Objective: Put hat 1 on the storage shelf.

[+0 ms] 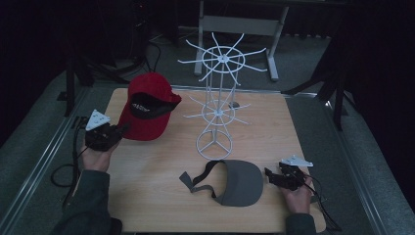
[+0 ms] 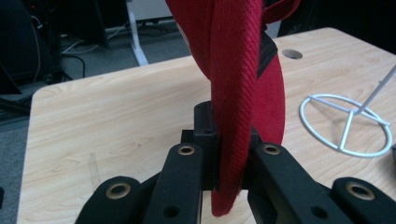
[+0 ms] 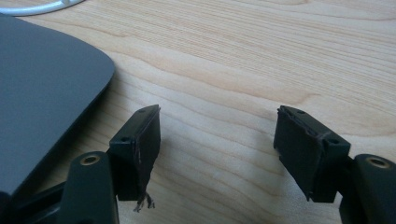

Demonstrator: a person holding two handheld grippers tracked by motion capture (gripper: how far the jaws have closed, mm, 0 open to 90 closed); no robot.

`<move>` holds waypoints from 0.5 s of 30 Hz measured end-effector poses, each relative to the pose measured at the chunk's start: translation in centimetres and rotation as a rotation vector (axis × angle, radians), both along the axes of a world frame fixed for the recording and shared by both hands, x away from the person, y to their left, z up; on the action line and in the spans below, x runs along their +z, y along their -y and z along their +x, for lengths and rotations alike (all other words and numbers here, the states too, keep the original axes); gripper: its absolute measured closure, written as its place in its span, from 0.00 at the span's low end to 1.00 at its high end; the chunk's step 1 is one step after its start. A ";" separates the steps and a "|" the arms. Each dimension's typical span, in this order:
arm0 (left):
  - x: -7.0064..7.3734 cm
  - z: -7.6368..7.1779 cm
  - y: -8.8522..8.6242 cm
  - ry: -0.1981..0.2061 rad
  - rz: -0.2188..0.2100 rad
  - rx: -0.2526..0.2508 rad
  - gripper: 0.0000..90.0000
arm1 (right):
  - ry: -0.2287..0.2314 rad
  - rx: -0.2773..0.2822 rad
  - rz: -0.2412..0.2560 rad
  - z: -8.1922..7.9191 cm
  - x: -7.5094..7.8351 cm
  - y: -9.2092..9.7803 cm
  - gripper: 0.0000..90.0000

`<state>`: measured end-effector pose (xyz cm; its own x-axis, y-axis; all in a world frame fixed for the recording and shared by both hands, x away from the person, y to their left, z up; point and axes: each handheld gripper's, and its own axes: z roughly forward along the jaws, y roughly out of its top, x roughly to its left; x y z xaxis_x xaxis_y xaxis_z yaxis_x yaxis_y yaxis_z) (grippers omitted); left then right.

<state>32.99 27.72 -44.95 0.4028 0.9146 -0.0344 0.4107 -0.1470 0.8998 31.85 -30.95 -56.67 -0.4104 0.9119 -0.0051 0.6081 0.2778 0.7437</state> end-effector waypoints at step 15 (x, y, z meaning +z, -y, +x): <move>2.2 -0.3 -0.2 0.056 -0.019 0.012 0.96 | 0.000 0.000 0.000 0.0 0.0 0.0 0.35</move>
